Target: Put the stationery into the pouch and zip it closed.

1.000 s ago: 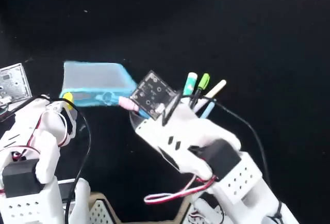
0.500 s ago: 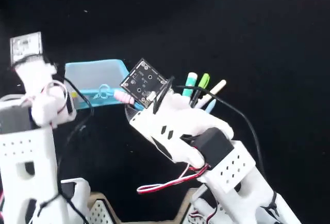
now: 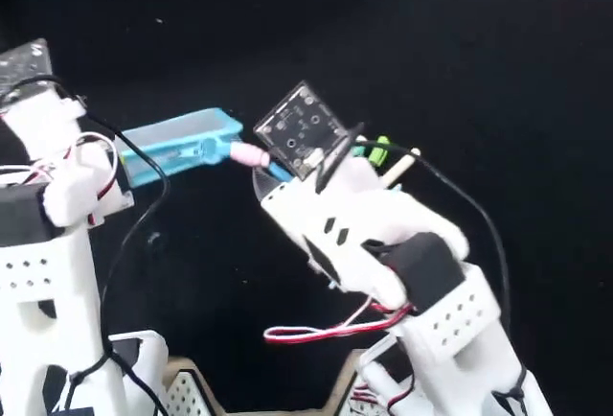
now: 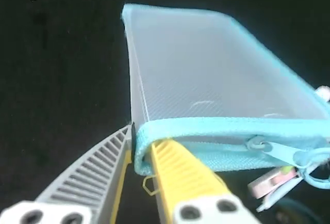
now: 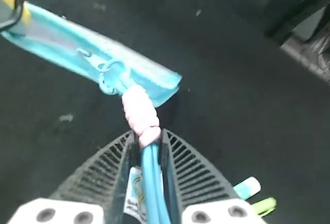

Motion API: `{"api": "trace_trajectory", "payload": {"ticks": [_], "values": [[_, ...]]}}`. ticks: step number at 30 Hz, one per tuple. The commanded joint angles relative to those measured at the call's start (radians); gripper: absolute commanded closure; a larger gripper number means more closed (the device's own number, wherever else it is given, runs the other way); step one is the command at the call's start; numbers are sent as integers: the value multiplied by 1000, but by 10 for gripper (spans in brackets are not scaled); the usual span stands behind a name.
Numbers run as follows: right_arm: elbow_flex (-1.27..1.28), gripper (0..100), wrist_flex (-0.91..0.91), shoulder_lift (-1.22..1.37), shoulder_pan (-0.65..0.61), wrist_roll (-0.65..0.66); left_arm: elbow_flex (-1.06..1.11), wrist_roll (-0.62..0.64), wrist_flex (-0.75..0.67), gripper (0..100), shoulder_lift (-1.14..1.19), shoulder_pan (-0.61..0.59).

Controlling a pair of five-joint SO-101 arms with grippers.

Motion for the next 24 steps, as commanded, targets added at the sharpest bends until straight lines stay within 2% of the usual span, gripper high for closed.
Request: {"api": "trace_trajectory", "payload": {"ticks": [1, 5, 11, 18, 24], "values": [[-153, 988, 6, 10, 83, 9, -209, 51, 49, 970, 0, 8], [-220, 988, 44, 12, 107, 9, -344, 52, 95, 970, 2, 8], [-294, 988, 137, 13, 117, 9, -315, 48, 94, 968, 64, 8], [-303, 988, 141, 84, 255, 9, -317, 49, 94, 970, 239, 8], [-305, 988, 161, 154, 256, 43, -323, 48, 91, 966, 258, 8]]}}
